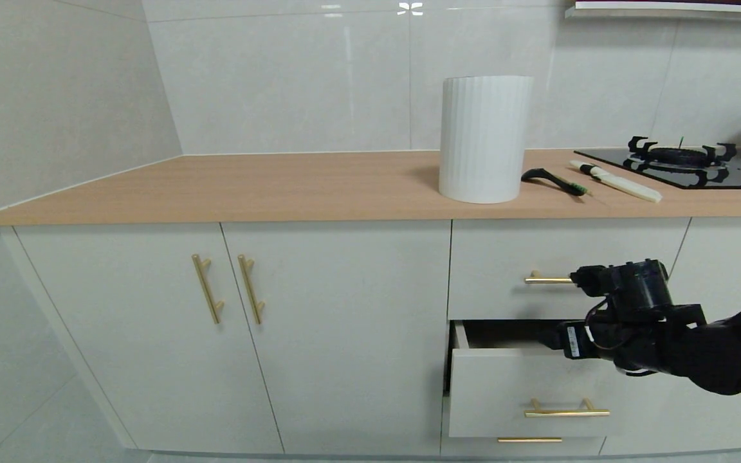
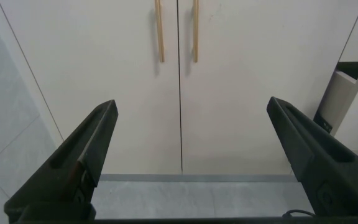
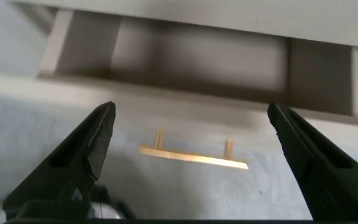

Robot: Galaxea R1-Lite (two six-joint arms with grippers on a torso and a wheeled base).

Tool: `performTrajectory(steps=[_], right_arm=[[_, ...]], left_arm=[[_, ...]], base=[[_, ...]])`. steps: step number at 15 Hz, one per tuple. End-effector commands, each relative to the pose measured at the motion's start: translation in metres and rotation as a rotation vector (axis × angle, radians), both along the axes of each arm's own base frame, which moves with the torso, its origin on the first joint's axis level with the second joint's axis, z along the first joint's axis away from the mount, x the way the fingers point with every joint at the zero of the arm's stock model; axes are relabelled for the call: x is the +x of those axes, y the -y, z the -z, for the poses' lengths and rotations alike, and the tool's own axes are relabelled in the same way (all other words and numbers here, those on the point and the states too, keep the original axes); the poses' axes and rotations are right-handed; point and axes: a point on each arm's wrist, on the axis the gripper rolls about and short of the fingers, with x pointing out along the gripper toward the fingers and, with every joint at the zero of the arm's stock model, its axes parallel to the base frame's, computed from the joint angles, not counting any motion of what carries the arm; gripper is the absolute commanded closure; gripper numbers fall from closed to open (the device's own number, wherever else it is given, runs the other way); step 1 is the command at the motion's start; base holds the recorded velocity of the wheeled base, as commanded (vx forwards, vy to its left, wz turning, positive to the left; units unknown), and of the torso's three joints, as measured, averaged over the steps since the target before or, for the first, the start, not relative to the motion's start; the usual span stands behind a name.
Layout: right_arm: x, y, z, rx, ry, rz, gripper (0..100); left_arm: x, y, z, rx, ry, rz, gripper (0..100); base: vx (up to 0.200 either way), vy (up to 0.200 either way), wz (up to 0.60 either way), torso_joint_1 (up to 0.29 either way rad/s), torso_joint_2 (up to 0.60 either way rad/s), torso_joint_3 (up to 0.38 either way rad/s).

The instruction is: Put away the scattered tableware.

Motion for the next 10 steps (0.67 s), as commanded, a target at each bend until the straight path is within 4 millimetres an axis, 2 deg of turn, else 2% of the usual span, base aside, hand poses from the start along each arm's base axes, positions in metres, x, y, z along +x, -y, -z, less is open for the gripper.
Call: performTrajectory(steps=[1,5,10], right_arm=[[0.012,-0.002,0.036,-0.046,-0.031,0.052,0],[0.017,-0.002,0.045,-0.047,-0.014,0.067,0],[0.011,0.001,0.045,-0.059,-0.045,0.058,0]], left_arm=[[0.0,0.0,0.0,-0.001,0.001,0.0,0],[0.0,0.0,0.0,0.0,0.001,0.0,0],[0.0,0.0,0.0,0.0,0.001,0.0,0]], base=[[0.0,0.0,0.0,0.0,0.0,0.0],[0.0,0.0,0.0,0.0,0.0,0.0],[0.0,0.0,0.0,0.0,0.0,0.0]])
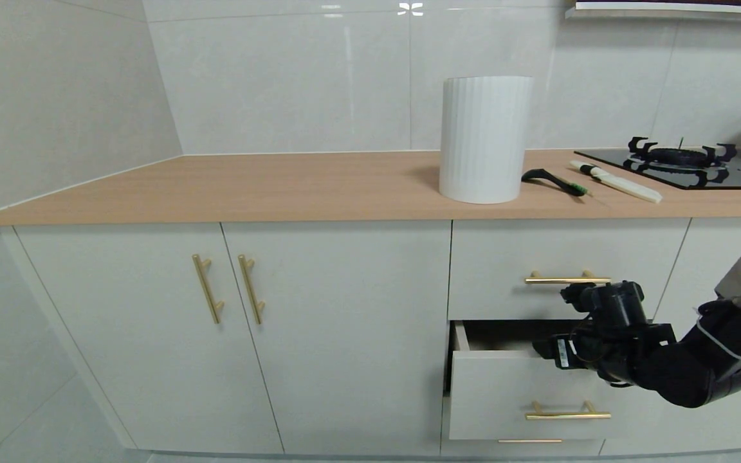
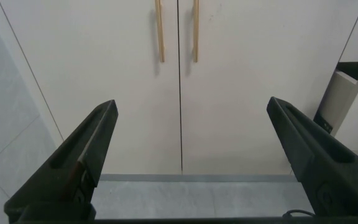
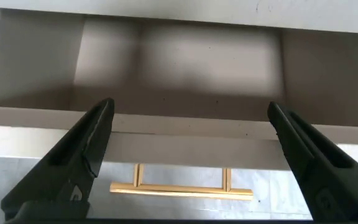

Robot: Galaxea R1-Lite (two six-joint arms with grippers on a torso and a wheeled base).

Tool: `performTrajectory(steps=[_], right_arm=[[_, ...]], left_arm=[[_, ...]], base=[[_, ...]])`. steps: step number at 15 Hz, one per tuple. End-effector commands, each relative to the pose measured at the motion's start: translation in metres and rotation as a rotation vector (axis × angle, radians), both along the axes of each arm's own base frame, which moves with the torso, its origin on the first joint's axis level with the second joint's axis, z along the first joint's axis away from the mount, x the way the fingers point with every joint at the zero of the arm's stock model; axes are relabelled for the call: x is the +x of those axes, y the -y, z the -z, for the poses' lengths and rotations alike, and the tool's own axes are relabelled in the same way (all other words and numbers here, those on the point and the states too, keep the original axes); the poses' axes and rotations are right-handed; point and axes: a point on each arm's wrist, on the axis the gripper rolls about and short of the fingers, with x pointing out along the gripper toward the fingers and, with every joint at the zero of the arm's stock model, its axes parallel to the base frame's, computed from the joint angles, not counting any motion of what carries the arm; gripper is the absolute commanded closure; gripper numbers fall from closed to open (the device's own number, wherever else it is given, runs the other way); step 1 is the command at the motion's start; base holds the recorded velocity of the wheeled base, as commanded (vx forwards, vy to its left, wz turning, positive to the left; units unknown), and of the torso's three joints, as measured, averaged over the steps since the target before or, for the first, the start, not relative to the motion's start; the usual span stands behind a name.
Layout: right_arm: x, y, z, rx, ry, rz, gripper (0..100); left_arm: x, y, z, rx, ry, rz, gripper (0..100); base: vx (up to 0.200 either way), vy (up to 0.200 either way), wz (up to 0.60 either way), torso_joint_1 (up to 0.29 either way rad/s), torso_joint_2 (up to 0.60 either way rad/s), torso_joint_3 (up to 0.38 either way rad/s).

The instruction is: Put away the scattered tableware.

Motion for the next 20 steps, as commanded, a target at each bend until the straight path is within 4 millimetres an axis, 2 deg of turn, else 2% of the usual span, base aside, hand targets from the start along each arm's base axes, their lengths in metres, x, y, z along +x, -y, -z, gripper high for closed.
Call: performTrajectory(steps=[1,5,11,20], right_arm=[[-0.005,0.001,-0.004,-0.009,-0.031,-0.004,0],[-0.015,0.014,-0.025,-0.015,-0.11,-0.029,0],[-0.034,0.018,-0.039,-0.092,-0.202,-0.098,0],[-0.061,0.018,-0.042,-0.194,-0.403,-0.202,0]], left_arm=[[0.0,0.0,0.0,-0.001,0.0,0.0,0],[0.0,0.0,0.0,0.001,0.0,0.0,0],[0.0,0.0,0.0,0.001,0.0,0.0,0],[0.0,0.0,0.0,0.001,0.0,0.0,0]], base=[[0.0,0.0,0.0,0.0,0.0,0.0],[0.0,0.0,0.0,0.0,0.0,0.0],[0.0,0.0,0.0,0.0,0.0,0.0],[0.0,0.0,0.0,0.0,0.0,0.0]])
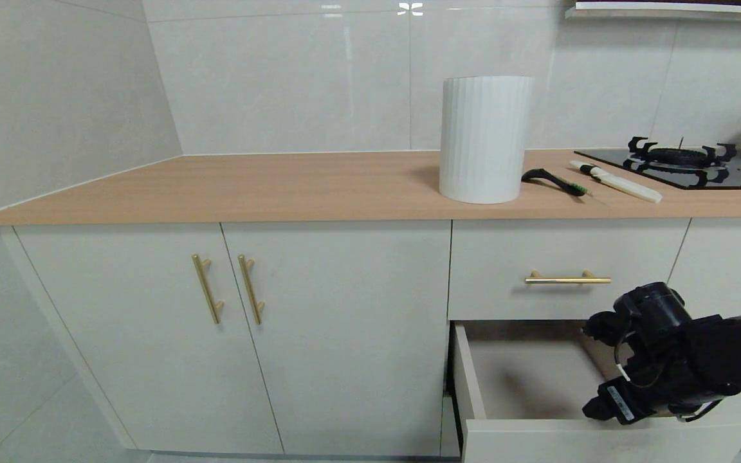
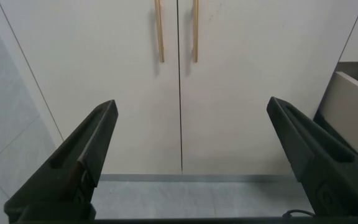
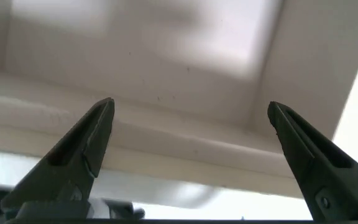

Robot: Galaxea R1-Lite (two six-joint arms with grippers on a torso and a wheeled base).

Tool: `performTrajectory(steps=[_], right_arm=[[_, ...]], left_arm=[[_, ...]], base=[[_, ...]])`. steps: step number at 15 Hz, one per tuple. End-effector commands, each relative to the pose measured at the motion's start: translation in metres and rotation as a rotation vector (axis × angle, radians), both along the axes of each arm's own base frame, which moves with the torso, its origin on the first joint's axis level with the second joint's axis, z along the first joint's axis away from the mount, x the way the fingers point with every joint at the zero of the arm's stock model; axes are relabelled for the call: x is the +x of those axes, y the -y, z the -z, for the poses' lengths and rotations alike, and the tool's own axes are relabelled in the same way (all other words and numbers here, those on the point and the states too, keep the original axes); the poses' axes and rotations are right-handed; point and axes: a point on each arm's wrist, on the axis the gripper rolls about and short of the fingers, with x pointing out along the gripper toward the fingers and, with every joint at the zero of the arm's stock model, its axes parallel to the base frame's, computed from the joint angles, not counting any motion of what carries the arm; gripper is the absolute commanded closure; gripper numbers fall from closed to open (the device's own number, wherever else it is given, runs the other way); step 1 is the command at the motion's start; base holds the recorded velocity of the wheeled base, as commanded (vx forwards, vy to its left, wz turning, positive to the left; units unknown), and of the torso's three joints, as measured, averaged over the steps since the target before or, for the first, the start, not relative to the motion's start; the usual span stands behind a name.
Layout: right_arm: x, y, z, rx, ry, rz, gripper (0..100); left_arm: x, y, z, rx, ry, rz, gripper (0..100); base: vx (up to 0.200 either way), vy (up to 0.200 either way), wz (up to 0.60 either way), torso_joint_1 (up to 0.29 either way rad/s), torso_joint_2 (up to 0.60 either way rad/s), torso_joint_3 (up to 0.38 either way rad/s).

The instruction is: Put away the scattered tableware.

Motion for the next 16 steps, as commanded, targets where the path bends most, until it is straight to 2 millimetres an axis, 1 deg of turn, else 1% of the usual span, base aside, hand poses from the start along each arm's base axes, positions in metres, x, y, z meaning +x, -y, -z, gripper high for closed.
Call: performTrajectory(steps=[1,3,5,8,9,11,12,13,14,16], right_arm=[[-0.005,-0.004,-0.004,-0.007,-0.006,-0.023,0],[-0.013,-0.008,-0.005,-0.025,-0.043,-0.058,0],[-0.026,-0.011,-0.013,-0.049,-0.098,-0.106,0],[-0.049,-0.017,-0.017,-0.098,-0.239,-0.19,0],[-0.051,-0.018,-0.018,-0.101,-0.248,-0.198,0],[-0.052,-0.019,-0.018,-0.105,-0.249,-0.206,0],[-0.046,-0.02,-0.021,-0.094,-0.217,-0.194,0],[-0.042,-0.019,-0.025,-0.085,-0.194,-0.184,0],[-0.037,-0.016,-0.033,-0.063,-0.156,-0.138,0],[-0.028,-0.017,-0.045,-0.012,-0.094,-0.063,0]], left_arm=[[0.0,0.0,0.0,0.001,0.0,0.0,0],[0.0,0.0,0.0,-0.001,0.0,0.0,0],[0.0,0.0,0.0,0.001,0.0,0.0,0],[0.0,0.0,0.0,0.001,0.0,0.0,0],[0.0,0.0,0.0,0.001,0.0,0.0,0],[0.0,0.0,0.0,0.001,0.0,0.0,0],[0.0,0.0,0.0,-0.001,0.0,0.0,0],[0.0,0.0,0.0,-0.001,0.0,0.0,0],[0.0,0.0,0.0,0.001,0.0,0.0,0],[0.0,0.0,0.0,0.001,0.0,0.0,0]], base=[[0.0,0.0,0.0,0.0,0.0,0.0],[0.0,0.0,0.0,0.0,0.0,0.0],[0.0,0.0,0.0,0.0,0.0,0.0],[0.0,0.0,0.0,0.0,0.0,0.0],[0.0,0.0,0.0,0.0,0.0,0.0],[0.0,0.0,0.0,0.0,0.0,0.0],[0.0,0.0,0.0,0.0,0.0,0.0],[0.0,0.0,0.0,0.0,0.0,0.0],[0.0,0.0,0.0,0.0,0.0,0.0],[0.0,0.0,0.0,0.0,0.0,0.0]])
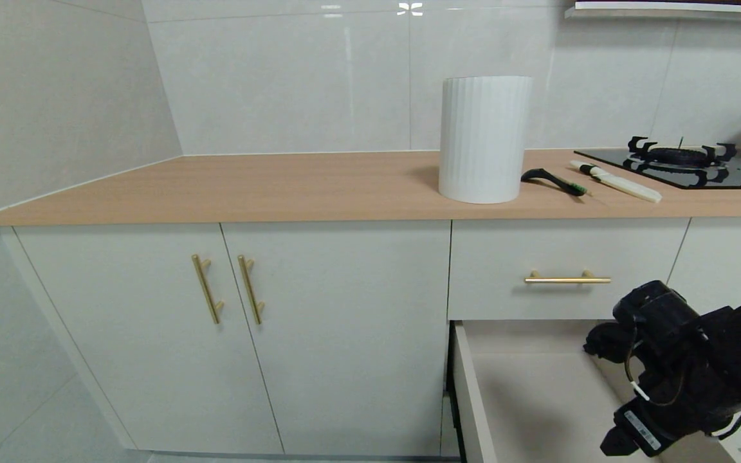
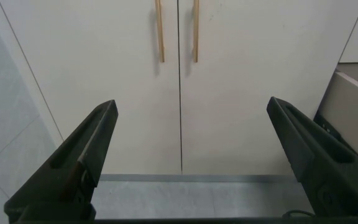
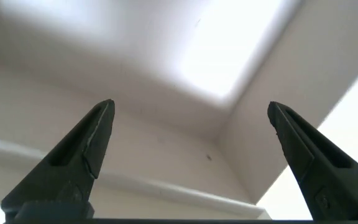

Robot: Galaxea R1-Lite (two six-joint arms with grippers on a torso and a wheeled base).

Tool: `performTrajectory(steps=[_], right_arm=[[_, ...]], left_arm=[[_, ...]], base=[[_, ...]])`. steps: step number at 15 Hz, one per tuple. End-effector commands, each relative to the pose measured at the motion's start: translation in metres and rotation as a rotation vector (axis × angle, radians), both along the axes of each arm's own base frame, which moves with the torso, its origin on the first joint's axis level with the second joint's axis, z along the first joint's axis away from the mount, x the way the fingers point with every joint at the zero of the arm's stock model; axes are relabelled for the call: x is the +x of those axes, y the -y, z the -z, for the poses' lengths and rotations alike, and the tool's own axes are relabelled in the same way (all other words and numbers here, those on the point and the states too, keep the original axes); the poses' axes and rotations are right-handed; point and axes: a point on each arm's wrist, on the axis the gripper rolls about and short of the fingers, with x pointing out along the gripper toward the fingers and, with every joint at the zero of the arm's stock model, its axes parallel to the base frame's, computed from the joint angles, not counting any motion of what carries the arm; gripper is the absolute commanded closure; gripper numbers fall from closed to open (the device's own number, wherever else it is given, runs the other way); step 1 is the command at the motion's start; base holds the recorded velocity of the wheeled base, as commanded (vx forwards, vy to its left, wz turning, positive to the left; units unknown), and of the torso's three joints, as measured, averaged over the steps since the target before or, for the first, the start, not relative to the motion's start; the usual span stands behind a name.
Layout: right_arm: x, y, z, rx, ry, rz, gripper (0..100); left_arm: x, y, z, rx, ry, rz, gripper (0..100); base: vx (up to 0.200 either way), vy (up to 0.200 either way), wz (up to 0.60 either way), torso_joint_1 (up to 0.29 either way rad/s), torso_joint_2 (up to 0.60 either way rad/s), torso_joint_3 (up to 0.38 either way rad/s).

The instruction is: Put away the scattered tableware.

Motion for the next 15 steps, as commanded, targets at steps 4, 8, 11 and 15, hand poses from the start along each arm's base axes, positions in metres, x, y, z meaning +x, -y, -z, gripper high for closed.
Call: performTrajectory(steps=[4,8,11,15], right_arm=[[0.01,0.007,-0.033,0.105,0.215,0.1,0],[0.007,0.015,-0.044,0.138,0.274,0.12,0],[0.009,0.018,-0.046,0.145,0.303,0.129,0],[0.009,0.018,-0.046,0.146,0.309,0.13,0]], left_arm=[[0.0,0.0,0.0,0.0,0.0,0.0,0],[0.0,0.0,0.0,0.0,0.0,0.0,0],[0.0,0.0,0.0,0.0,0.0,0.0,0],[0.0,0.0,0.0,-0.001,0.0,0.0,0]], base=[[0.0,0.0,0.0,0.0,0.0,0.0],[0.0,0.0,0.0,0.0,0.0,0.0],[0.0,0.0,0.0,0.0,0.0,0.0],[0.0,0.0,0.0,0.036,-0.18,-0.157]])
